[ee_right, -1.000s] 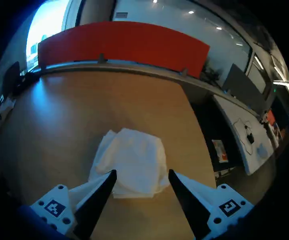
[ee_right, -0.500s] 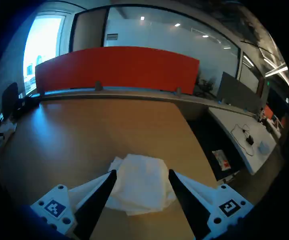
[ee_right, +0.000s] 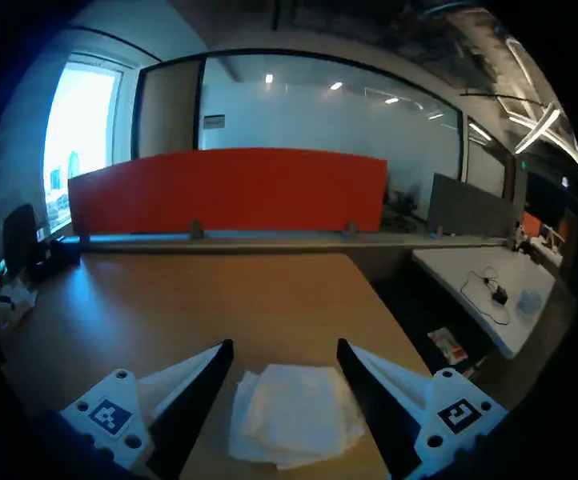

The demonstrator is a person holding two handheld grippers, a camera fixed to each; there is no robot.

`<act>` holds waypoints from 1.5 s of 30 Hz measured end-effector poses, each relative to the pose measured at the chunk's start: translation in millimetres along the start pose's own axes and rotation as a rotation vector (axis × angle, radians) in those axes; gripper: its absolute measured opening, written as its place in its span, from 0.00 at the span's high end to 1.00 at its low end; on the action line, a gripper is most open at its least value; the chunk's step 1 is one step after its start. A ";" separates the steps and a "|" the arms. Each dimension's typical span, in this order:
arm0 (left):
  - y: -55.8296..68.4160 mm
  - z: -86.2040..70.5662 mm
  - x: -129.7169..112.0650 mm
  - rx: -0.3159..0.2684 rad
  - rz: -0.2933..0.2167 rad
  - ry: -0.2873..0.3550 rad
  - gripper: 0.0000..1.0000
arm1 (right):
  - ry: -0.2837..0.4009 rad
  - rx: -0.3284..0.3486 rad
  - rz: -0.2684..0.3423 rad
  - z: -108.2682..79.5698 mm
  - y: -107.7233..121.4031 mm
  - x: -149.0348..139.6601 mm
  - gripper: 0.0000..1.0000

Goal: Fold towel

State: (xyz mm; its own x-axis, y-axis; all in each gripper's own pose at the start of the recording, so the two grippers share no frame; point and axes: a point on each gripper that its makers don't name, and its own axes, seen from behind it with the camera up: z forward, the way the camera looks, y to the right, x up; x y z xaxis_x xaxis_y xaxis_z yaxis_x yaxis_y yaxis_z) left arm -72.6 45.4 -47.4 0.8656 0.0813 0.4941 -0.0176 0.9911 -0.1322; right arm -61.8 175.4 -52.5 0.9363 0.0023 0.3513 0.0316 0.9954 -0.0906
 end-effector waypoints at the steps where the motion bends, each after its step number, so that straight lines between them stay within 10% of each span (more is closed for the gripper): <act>1: -0.6 0.2 2.7 0.002 0.000 0.008 0.23 | 0.023 -0.003 0.010 0.6 0.0 6.9 0.00; 21: -12.2 -2.0 65.4 0.022 -0.036 0.191 0.23 | 0.198 0.000 0.112 5.9 -23.9 65.8 0.00; 45: -24.7 -9.8 117.7 0.031 -0.067 0.334 0.24 | 0.295 0.114 0.041 7.1 -159.7 109.4 0.01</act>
State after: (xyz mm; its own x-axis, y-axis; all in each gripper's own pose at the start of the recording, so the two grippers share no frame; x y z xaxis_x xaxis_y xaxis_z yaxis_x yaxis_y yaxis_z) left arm 34.6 29.5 5.6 0.9813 -0.0177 0.1918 0.0336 0.9962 -0.0799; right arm 33.1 17.3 7.0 0.9976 0.0310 0.0627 -0.0318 0.9994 0.0118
